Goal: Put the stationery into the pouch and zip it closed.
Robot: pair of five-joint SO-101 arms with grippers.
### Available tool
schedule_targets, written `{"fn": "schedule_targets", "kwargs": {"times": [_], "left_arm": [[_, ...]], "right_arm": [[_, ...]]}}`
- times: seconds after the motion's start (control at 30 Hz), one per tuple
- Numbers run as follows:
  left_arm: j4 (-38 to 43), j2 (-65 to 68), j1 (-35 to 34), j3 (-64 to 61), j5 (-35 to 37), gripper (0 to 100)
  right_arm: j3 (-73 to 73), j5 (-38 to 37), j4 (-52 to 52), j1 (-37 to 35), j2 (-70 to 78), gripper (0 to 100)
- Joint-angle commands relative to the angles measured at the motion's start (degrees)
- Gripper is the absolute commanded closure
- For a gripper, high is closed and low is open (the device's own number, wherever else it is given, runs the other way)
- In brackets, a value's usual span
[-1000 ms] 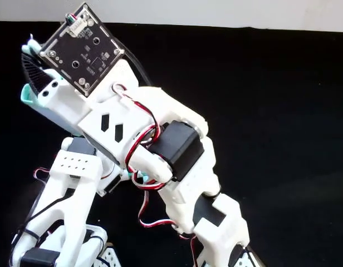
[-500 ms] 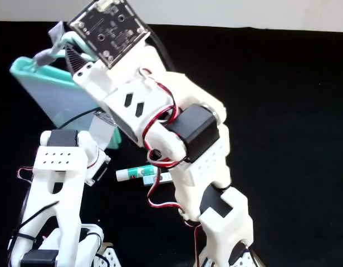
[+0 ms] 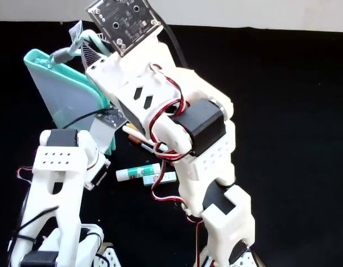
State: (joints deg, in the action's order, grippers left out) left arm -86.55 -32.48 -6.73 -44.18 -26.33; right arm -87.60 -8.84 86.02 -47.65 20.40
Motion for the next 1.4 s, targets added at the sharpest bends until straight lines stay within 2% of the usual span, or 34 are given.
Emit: {"fn": "schedule_targets", "kwargs": {"times": [0.0,0.27,0.43,0.53,0.63,0.7,0.9,1.0,1.2,1.37], "left_arm": [[-3.3,-5.6,-0.7,2.4,0.3,99],[-12.7,-19.5,-1.0,2.6,0.3,99],[-13.5,-24.5,-1.5,3.5,0.5,99],[-13.4,-27.7,-5.4,8.0,0.2,99],[-13.1,-29.1,-10.5,14.1,-4.7,99],[-12.8,-28.2,-14.8,17.9,-6.6,99],[-4.5,-22.9,-26.9,28.4,-6.6,99],[-4.5,-18.9,-28.6,34.8,-6.5,97],[-4.5,-10.2,-30.8,46.3,-2.7,86],[-4.5,-0.4,-37.0,57.3,-2.6,81]], "right_arm": [[-0.1,0.8,-0.1,0.7,-2.6,99.0],[0.0,1.1,-0.1,0.8,-2.6,99.0],[0.0,1.1,0.0,0.8,-2.6,99.0],[0.0,1.1,0.1,0.8,-2.6,99.0],[0.0,1.1,0.2,0.7,-2.6,99.0],[0.0,1.1,0.2,0.2,-2.6,99.0],[0.0,1.1,0.3,-4.2,-2.6,99.0],[0.0,1.1,0.3,-7.0,-2.6,99.0],[0.0,1.1,0.2,-9.7,-2.7,99.0],[-0.2,1.1,0.2,-9.7,-2.7,99.0]]}}
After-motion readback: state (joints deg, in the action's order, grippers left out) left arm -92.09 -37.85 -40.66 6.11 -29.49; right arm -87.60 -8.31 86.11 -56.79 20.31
